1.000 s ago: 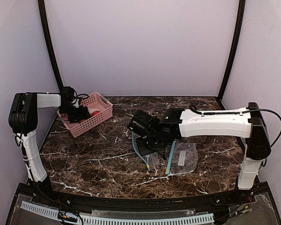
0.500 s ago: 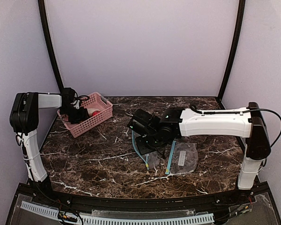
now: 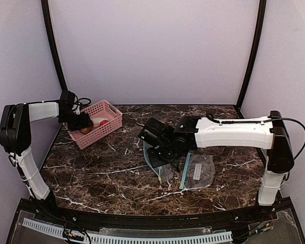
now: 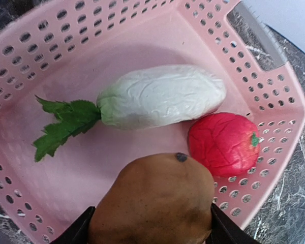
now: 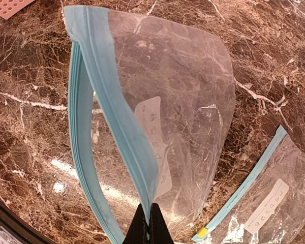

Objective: Place the food in the zip-top bag and seal the zipper
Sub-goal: Pick up the fake vegetable from the bin.

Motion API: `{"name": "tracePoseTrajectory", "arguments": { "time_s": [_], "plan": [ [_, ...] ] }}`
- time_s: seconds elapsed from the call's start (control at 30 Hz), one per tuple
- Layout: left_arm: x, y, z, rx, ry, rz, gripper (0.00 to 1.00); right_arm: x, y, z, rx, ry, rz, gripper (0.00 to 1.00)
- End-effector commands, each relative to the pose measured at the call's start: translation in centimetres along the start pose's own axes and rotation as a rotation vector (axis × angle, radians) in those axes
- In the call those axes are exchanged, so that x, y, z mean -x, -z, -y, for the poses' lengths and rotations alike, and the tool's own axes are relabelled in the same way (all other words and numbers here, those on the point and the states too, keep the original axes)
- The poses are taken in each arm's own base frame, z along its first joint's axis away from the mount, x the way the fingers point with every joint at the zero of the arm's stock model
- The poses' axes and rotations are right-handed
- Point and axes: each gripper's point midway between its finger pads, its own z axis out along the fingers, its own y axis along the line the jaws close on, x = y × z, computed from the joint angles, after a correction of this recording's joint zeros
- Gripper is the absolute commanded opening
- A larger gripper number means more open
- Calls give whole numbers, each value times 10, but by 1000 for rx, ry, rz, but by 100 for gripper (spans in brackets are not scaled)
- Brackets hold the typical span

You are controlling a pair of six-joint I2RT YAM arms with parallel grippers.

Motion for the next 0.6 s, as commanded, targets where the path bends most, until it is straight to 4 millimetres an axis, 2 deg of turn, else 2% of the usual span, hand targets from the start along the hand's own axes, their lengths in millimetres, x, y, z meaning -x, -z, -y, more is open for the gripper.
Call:
{"name": "tracePoseTrajectory", "arguments": {
  "time_s": [0.0,0.13,0.17,0.33,0.47,0.5,0.53,0.57],
  "plan": [
    [22,47,4,17,-11,136,41,16,18,5,13,-24,58,0],
    [12,67,11,-17,12,139,40,20,24,5,28,-17,77,0],
    [4,68,12,-29,19,126,40,22,26,4,35,-17,83,0],
    [-20,107,40,-164,41,132,38,25,30,2,70,-14,100,0],
    [-62,132,82,-257,-2,54,38,28,33,0,96,-12,123,0],
    [-79,140,100,-303,-15,23,38,29,33,0,102,-11,127,0],
    [-88,144,108,-327,-15,8,38,29,33,-1,106,-7,130,0],
    [-104,151,124,-376,-14,-23,38,29,32,-1,109,-4,131,0]
  ]
}}
